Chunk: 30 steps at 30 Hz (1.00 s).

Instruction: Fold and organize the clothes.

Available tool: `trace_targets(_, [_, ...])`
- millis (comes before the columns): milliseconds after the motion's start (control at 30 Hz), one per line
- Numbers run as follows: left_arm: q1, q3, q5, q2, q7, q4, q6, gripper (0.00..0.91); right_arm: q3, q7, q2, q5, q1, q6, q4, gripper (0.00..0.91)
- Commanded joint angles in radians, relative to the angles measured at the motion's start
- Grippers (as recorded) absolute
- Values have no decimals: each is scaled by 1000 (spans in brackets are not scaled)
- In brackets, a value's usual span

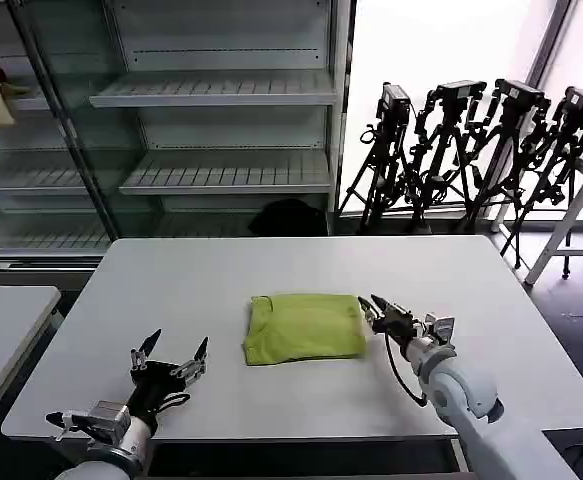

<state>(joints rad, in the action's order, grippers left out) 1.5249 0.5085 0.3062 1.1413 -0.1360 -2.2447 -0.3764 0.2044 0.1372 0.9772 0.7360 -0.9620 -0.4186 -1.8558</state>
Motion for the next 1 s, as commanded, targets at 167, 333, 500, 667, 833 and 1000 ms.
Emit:
trace_targets(167, [67,-28,-33,-29,-80,-135,62,907,458,91,-215,-47,-557,164,-357,907])
trace_targets(333, [139,-35,-118,-15,-131,-98,281,907,590,154,-158,-129,-834,342,-435,907])
trace_targets(500, [236,-35,-173,33,-142,-78,449,907,525,259,-12,-433,-1067,687,-475,907])
trace_targets(667, [324,-58,-159,24,-173,-81,496,907,465,288,6,-478,-1126,799,-453,907])
trace_targets(833, [341,-60,-171,21,-201,-93,489,907,455,260,-6,-433,-1102,779,-453,907])
trace_targets(1000, [337,-64,-157,5,-224,-105,443,907,461,232,-36,-379,-1059,727,-449,907])
